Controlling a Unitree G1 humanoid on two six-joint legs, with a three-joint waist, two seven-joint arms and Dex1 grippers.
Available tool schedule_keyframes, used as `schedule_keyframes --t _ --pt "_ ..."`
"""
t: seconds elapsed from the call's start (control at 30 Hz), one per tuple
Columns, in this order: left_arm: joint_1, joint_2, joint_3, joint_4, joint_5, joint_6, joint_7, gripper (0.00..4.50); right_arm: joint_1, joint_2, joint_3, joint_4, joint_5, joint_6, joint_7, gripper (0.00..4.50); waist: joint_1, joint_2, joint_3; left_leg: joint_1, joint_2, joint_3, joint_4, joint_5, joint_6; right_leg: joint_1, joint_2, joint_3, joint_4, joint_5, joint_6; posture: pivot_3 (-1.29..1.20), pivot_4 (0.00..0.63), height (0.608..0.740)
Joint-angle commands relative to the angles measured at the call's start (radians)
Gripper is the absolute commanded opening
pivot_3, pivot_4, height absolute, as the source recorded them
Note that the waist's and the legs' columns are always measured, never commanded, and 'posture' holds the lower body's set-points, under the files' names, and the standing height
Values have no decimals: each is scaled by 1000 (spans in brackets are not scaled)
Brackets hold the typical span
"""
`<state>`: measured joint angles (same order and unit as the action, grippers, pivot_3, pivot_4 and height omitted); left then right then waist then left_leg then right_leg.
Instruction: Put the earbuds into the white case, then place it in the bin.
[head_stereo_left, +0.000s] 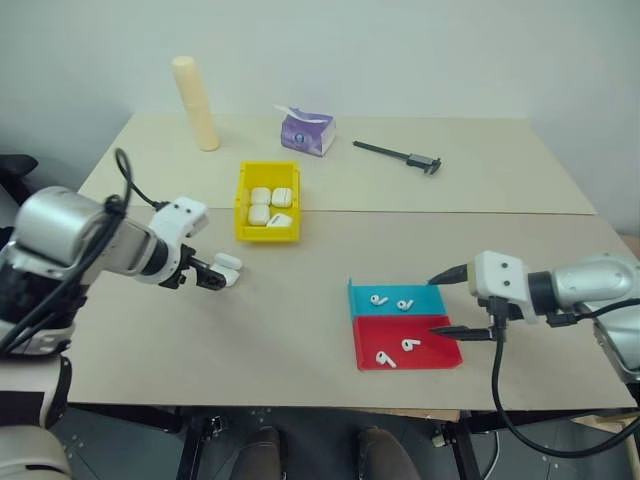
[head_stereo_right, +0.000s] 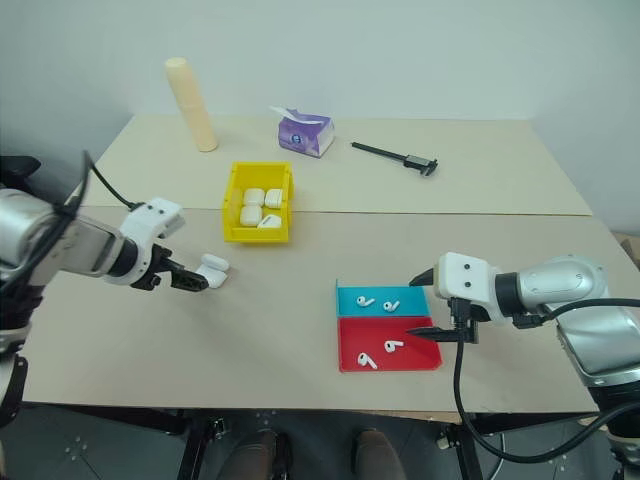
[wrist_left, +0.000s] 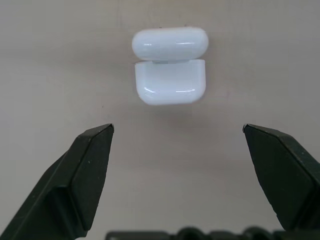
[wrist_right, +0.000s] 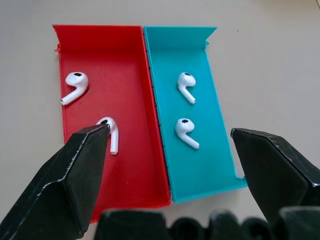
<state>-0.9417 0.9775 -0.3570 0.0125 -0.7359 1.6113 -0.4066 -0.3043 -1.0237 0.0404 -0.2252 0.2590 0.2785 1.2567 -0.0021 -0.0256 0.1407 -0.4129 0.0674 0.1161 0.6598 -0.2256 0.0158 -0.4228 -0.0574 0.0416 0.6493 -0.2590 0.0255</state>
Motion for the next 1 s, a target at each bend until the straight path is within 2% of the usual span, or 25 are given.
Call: schedule_keyframes --t 0.03,0.27,0.57,0.73,1.0 --pt "-95 9 -116 55 36 3 -34 4500 -33 8 3 -4 -1 5 -5 4486 0 0 0 -1 0 0 0 0 0 -1 0 0 0 0 0 0 150 740" --pt "-247 -67 -286 242 167 -30 -156 4500 -73 28 32 27 -13 16 -2 4486 11 0 0 -1 0 2 2 1 -1 1 0 -3 1 0 0 0 150 740" --pt "-335 -122 -493 389 322 -176 -407 4500 -79 -6 -10 -17 20 53 16 4486 13 0 0 -3 0 2 2 1 -1 0 0 -3 0 0 0 0 150 740" --pt "-367 -196 -512 532 421 -249 -481 4500 -67 -35 -58 -76 63 90 19 4486 13 0 0 -3 0 1 2 0 0 0 0 -3 0 0 0 0 150 740" --pt "-373 -283 -509 664 551 -327 -558 4500 -38 -73 -129 -153 104 128 0 4486 13 -1 1 -3 0 0 2 0 0 0 0 -3 0 0 0 0 150 740"
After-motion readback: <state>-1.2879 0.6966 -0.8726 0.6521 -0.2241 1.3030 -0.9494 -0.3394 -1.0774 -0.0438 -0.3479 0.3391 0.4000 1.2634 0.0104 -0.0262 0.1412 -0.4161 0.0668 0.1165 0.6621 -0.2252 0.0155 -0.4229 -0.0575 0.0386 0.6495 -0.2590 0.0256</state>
